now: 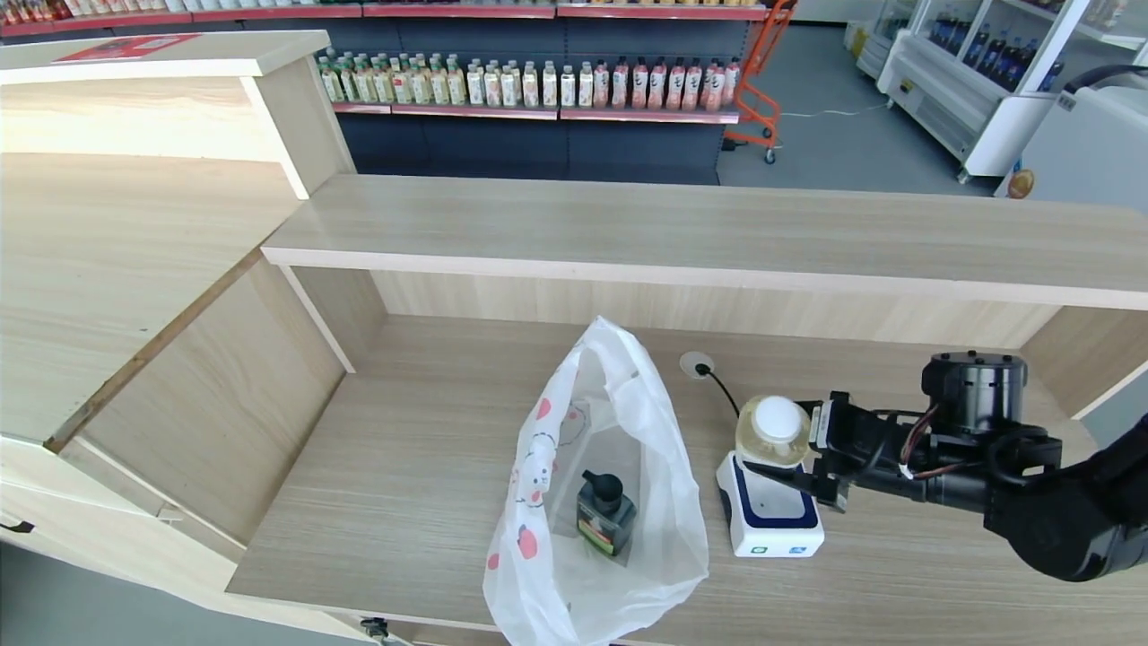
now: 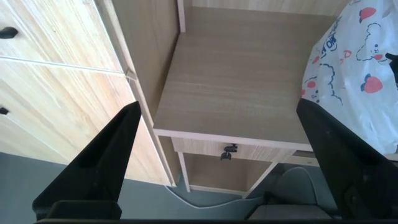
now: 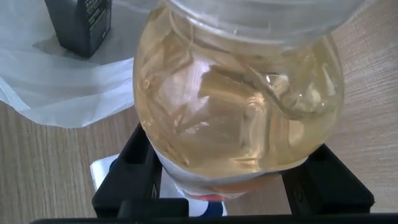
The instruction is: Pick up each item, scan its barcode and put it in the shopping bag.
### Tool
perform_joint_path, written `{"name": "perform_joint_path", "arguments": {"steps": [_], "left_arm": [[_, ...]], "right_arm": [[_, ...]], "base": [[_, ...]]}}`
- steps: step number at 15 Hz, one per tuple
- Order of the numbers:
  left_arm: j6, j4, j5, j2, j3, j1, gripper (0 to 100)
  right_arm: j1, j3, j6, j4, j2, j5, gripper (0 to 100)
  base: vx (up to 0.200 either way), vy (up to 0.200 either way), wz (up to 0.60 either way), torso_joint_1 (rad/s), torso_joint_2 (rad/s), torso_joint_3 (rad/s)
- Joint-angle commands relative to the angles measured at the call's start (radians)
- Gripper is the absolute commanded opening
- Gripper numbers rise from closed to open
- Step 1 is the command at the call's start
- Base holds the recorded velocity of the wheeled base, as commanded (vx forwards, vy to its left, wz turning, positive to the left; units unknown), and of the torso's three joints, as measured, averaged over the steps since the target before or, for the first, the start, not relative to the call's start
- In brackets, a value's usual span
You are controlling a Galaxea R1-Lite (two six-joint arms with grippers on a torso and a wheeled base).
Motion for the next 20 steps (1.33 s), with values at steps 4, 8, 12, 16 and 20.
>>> {"name": "perform_joint_path", "arguments": {"steps": [4,8,12,16,20], "left_arm": [[0.000,0.000,0.001,0.000,0.000,0.000,100],[0.000,0.000,0.001,0.000,0.000,0.000,100],[0.000,0.000,0.001,0.000,0.000,0.000,100],[0.000,0.000,0.001,0.000,0.000,0.000,100],[0.000,0.000,0.001,0.000,0.000,0.000,100]], "right_arm": [[-0.004,-0.012,-0.022,-0.177,0.139,0.014,0],[-0.004,0.000,-0.022,-0.183,0.136,0.009,0],[-0.004,0.000,-0.022,-0.169,0.093,0.005,0],[-0.013,0.018,-0.071,-0.059,-0.004,-0.014,0],[-0.026,0.025,-0.108,-0.046,-0.001,-0.014,0]], "base": [[0.000,0.000,0.00,0.000,0.00,0.000],[0.000,0.000,0.00,0.000,0.00,0.000],[0.000,0.000,0.00,0.000,0.00,0.000],[0.000,0.000,0.00,0.000,0.00,0.000],[0.000,0.000,0.00,0.000,0.00,0.000]]}}
